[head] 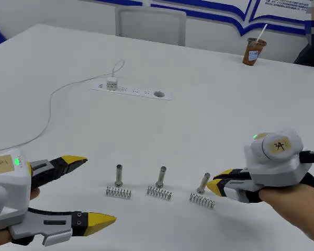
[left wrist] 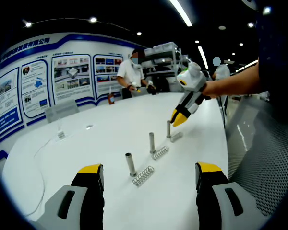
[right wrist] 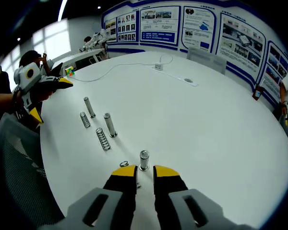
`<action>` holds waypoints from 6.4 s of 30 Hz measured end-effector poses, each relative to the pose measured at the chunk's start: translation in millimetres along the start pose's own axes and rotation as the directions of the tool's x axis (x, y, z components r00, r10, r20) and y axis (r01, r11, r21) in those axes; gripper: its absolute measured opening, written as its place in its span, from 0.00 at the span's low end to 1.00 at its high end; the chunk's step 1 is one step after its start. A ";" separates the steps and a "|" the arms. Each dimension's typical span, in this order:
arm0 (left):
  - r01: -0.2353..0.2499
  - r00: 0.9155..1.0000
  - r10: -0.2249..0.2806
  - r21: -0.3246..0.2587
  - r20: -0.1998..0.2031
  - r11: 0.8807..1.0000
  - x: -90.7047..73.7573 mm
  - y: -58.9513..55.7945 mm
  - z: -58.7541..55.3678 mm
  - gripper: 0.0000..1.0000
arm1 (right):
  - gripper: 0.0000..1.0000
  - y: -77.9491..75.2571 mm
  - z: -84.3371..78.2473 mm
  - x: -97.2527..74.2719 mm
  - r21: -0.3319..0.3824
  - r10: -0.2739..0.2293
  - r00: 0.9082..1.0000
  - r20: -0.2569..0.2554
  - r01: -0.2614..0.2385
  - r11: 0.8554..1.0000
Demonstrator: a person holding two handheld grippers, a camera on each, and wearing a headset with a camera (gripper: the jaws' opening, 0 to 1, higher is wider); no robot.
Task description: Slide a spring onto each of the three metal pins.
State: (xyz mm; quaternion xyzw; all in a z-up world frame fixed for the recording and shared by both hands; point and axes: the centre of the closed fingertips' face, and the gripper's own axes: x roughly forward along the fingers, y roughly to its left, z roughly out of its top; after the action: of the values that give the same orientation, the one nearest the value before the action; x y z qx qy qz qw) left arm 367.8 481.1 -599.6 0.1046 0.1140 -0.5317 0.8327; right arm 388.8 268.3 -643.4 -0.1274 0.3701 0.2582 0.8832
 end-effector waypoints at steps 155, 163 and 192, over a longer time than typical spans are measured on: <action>0.370 0.929 -0.367 0.172 -0.051 0.913 71.2 -94.7 8.5 0.11 | 0.14 153.0 37.3 -25.3 -0.489 0.418 0.879 -0.228 -0.475 0.732; 0.366 0.930 -0.364 0.161 -0.043 0.916 73.1 -94.5 10.2 0.11 | 0.12 152.5 39.3 -25.0 -0.494 0.414 0.883 -0.222 -0.468 0.733; 0.316 0.949 -0.314 0.103 -0.035 0.943 64.0 -83.4 6.6 0.29 | 0.12 122.4 37.7 -36.9 -0.465 0.363 0.906 -0.217 -0.423 0.778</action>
State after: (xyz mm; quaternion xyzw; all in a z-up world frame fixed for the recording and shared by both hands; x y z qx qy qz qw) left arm 318.6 389.7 -616.9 0.1344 0.1078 -0.6624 0.7291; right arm 321.8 372.7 -594.9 -0.2869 0.3587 0.5164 0.7227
